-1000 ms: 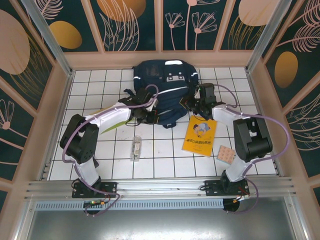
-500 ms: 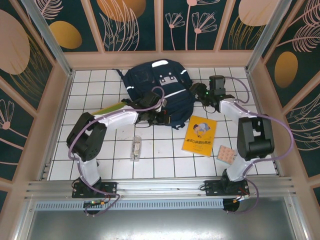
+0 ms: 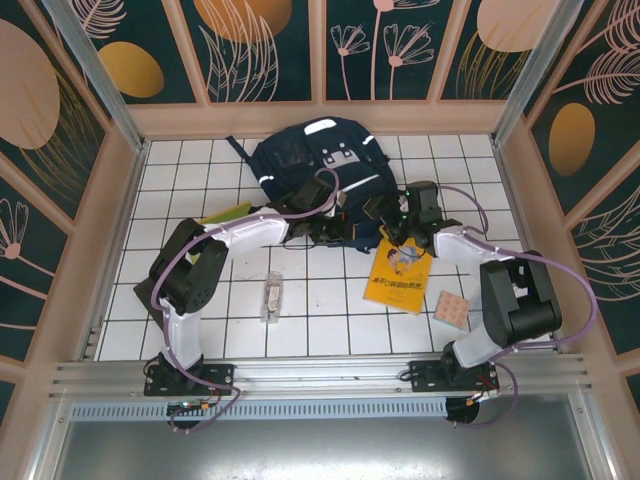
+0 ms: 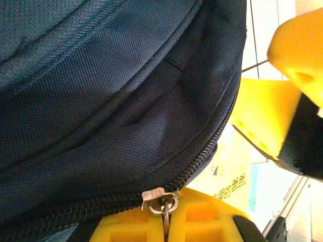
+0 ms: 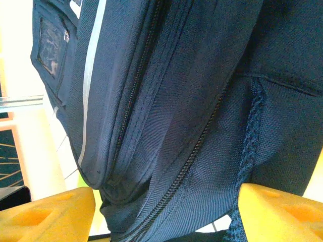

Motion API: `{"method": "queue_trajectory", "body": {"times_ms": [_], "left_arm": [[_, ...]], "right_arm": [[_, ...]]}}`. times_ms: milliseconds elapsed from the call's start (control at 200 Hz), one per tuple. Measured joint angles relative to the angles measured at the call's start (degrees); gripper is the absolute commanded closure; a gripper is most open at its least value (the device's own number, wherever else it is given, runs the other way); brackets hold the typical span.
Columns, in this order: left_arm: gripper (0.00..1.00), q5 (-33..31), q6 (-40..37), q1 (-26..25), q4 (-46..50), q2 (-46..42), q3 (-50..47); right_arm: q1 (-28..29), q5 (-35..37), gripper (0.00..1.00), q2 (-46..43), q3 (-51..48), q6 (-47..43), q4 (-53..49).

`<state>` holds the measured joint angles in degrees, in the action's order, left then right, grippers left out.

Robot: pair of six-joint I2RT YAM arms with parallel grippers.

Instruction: Pack books, pencil case, and school supplies into a backpack

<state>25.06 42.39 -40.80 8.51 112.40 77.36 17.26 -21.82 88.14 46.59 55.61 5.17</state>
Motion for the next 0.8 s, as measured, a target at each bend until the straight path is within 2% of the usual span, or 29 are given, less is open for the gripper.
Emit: {"method": "queue_trajectory", "body": {"times_ms": [65,105,140,145,225,230,240,250,540,801], "left_arm": [[1.00,0.00,0.37,-0.15,-0.22,0.00,0.00],[1.00,0.02,0.52,-0.31,-0.24,0.00,0.00],[1.00,0.00,0.66,-0.44,-0.35,0.00,0.00],[1.00,0.00,0.68,-0.46,-0.37,0.00,-0.02],[1.00,-0.02,0.81,-0.59,-0.96,-0.02,-0.48],[1.00,-0.02,0.81,-0.59,-1.01,-0.02,-0.55],[1.00,-0.07,0.81,-0.59,-1.01,-0.02,-0.59],[1.00,-0.15,0.79,-0.59,-1.01,-0.04,-0.70],[1.00,-2.40,-2.67,-0.04,-0.28,-1.75,-4.46],[1.00,-6.01,-9.03,6.21,8.02,-6.99,-6.99]], "right_arm": [[0.00,-0.63,0.28,1.33,-0.37,1.70,2.69],[0.00,-0.81,0.35,2.49,-0.35,2.43,4.35],[0.04,-0.98,0.50,3.67,-0.33,3.04,5.62],[0.04,-1.01,0.55,3.82,-0.31,2.89,5.79],[0.09,-1.01,0.87,6.80,0.04,3.91,7.54],[0.09,-1.01,0.91,6.88,0.04,3.93,7.58],[0.07,-1.01,0.93,7.21,0.04,3.93,7.65],[0.07,-1.03,1.00,7.52,0.04,4.07,7.76],[0.24,-0.72,1.00,6.47,-0.13,4.11,7.23],[-0.79,0.44,1.00,3.43,-0.13,1.18,5.51]]}}
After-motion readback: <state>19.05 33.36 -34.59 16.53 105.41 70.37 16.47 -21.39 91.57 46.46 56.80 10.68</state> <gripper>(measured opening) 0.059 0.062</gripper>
